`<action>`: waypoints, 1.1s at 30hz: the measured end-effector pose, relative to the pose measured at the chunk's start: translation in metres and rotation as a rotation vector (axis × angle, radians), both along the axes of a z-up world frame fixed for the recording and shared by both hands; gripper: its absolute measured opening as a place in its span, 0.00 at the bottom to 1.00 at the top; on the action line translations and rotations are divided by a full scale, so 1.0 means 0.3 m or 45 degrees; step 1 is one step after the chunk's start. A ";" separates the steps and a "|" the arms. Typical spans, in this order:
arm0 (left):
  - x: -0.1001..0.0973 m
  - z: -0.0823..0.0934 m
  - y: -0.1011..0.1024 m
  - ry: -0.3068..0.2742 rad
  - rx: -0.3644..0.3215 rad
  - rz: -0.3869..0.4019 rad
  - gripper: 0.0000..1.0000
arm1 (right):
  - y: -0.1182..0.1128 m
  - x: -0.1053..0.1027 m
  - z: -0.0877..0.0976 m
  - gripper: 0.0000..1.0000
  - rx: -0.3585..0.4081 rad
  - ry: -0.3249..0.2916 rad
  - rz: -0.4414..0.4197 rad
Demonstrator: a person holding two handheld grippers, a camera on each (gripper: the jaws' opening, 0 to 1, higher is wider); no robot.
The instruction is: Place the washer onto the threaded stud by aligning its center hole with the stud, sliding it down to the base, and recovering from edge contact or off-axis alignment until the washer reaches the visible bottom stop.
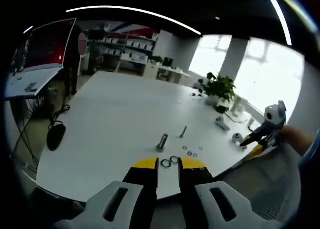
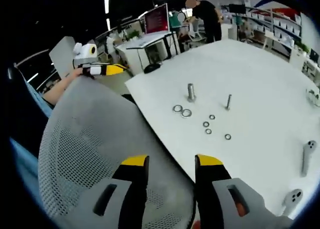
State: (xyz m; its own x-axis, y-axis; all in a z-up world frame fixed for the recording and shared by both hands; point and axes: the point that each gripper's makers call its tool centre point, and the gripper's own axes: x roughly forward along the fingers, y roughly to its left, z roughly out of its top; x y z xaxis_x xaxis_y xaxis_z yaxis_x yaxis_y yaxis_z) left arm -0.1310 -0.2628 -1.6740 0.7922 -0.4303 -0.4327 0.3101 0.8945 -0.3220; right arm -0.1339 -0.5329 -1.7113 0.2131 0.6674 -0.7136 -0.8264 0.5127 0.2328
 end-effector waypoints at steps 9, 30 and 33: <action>-0.004 -0.003 -0.004 0.007 0.001 -0.010 0.13 | -0.001 0.056 -0.027 0.36 -0.022 0.011 0.027; -0.005 -0.008 -0.003 0.017 0.005 -0.013 0.13 | -0.050 0.139 -0.165 0.36 -0.172 0.093 0.056; -0.004 -0.008 -0.002 0.017 0.003 -0.009 0.13 | -0.046 0.151 -0.174 0.36 -0.186 0.079 0.060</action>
State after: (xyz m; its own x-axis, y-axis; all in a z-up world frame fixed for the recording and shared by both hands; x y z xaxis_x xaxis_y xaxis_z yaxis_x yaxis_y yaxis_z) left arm -0.1322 -0.2634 -1.6763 0.7835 -0.4347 -0.4441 0.3121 0.8932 -0.3236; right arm -0.0885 -0.5467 -1.7636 0.1365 0.5639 -0.8145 -0.8370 0.5055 0.2097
